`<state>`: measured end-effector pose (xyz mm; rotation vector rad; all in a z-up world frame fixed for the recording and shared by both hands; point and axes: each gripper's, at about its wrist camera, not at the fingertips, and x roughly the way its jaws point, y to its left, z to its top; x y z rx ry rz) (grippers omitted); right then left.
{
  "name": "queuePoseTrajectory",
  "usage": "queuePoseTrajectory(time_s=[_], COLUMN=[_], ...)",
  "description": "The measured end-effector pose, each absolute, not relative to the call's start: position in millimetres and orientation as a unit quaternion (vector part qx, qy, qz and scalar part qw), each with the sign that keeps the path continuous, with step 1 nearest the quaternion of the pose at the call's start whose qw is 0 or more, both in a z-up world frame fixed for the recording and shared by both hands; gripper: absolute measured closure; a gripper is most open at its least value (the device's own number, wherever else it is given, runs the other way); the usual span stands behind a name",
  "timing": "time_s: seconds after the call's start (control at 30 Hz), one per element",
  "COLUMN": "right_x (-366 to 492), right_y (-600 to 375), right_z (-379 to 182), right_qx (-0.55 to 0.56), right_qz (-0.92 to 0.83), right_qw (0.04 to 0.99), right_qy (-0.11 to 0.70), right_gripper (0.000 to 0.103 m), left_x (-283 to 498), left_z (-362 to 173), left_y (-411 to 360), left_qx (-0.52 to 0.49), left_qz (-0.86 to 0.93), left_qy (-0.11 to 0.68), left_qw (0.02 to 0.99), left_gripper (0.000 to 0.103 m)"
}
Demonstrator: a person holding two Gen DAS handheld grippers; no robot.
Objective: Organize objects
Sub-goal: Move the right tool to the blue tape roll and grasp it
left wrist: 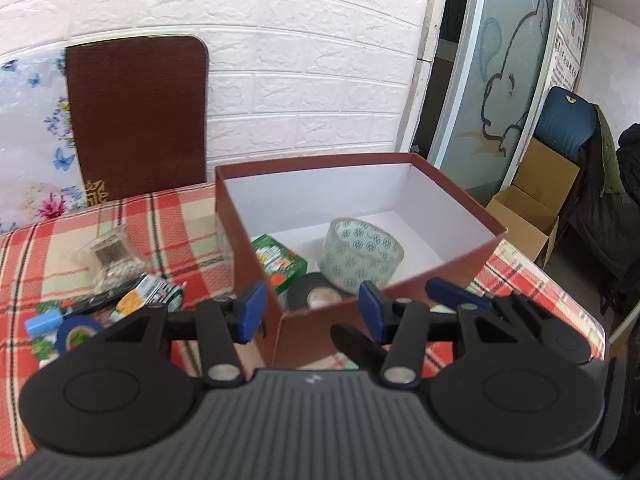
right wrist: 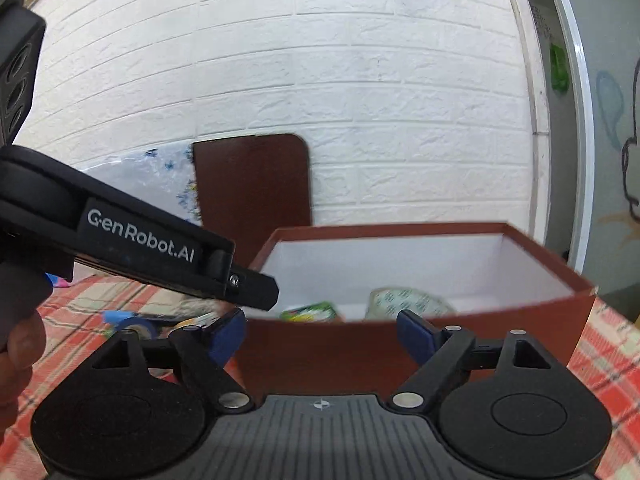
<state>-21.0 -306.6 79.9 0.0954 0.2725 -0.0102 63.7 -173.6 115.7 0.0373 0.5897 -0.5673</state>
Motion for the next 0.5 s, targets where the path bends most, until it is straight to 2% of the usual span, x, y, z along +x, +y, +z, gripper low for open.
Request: queuePoseTrajectory(time_s=[0.27, 0.5], right_x=[-21.6, 12.7], right_y=[-238.5, -186.3], right_z=[48.0, 44.3], right_qx=[0.037, -0.019], right_qz=[0.072, 0.117], right_qw=[0.971, 0.963], right_qy=[0.223, 0.24], right_gripper=[0.021, 0.021], left_x=[51.4, 49.1], left_z=[74.5, 34.9], left_y=[-94.5, 1.8], left_qx=[0.011, 0.024], left_qz=[-0.194, -0.039], left_qy=[0.322, 0.335], left_qw=[0.926, 0.941], left_gripper=[0.049, 0.049])
